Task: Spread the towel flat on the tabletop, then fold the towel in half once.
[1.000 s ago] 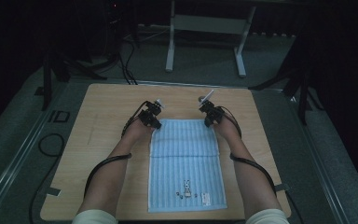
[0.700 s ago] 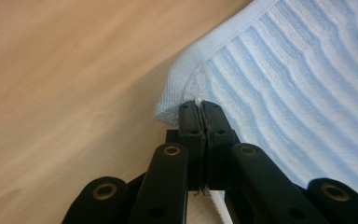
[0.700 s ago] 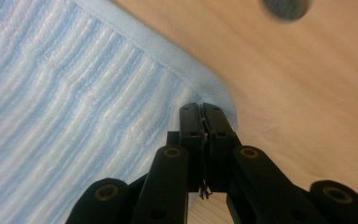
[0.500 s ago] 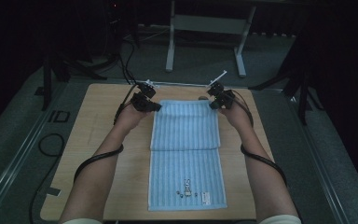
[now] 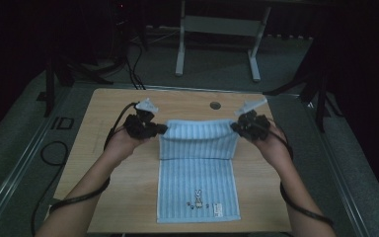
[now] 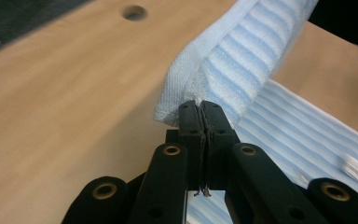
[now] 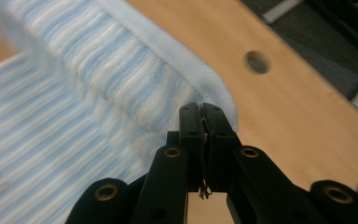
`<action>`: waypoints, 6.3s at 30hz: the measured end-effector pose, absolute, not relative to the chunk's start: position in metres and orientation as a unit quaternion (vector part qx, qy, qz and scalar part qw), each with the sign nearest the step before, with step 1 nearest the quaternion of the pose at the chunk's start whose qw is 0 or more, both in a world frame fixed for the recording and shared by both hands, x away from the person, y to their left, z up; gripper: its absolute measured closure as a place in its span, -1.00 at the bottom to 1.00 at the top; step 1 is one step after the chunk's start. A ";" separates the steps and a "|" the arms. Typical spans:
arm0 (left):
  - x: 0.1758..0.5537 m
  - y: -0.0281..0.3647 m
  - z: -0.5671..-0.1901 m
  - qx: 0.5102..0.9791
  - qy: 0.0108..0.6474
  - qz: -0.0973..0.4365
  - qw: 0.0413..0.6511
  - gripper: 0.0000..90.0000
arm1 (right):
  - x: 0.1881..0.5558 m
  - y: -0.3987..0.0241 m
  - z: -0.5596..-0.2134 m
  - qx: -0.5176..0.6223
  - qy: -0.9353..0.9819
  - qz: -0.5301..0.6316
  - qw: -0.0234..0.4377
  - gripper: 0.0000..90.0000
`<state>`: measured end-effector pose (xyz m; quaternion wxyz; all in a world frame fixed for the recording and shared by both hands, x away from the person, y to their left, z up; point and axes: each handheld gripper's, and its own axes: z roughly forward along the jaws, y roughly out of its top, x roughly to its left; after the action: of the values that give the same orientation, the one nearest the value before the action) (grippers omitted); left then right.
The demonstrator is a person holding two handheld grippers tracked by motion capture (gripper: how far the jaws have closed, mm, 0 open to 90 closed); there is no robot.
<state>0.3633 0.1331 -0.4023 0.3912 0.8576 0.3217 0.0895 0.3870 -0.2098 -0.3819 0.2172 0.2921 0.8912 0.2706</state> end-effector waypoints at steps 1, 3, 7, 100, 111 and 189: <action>0.341 0.132 -0.413 0.864 0.309 0.088 0.387 0.95 | 0.363 -0.212 -0.392 0.278 0.897 0.269 0.215 0.95; 0.323 0.128 -0.430 0.873 0.303 0.073 0.374 0.95 | 0.342 -0.215 -0.406 0.269 0.901 0.271 0.204 0.95; 0.303 0.121 -0.464 0.878 0.306 0.032 0.366 0.94 | 0.309 -0.217 -0.442 0.261 0.912 0.263 0.174 0.95; 0.391 0.128 -0.498 0.911 0.336 0.011 0.238 -0.06 | 0.395 -0.223 -0.471 0.291 0.929 0.206 0.093 0.14; 0.421 0.115 -0.519 0.918 0.335 0.010 0.212 -0.01 | 0.437 -0.215 -0.508 0.319 0.934 0.150 0.063 0.13; 0.331 0.113 -0.529 0.925 0.269 0.002 0.269 0.15 | 0.341 -0.209 -0.524 0.233 0.943 0.232 0.058 0.26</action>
<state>0.3311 0.1135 -0.5292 0.2686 0.9248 0.2694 0.0015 0.3407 -0.2088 -0.5244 0.0576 0.2326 0.9428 0.2317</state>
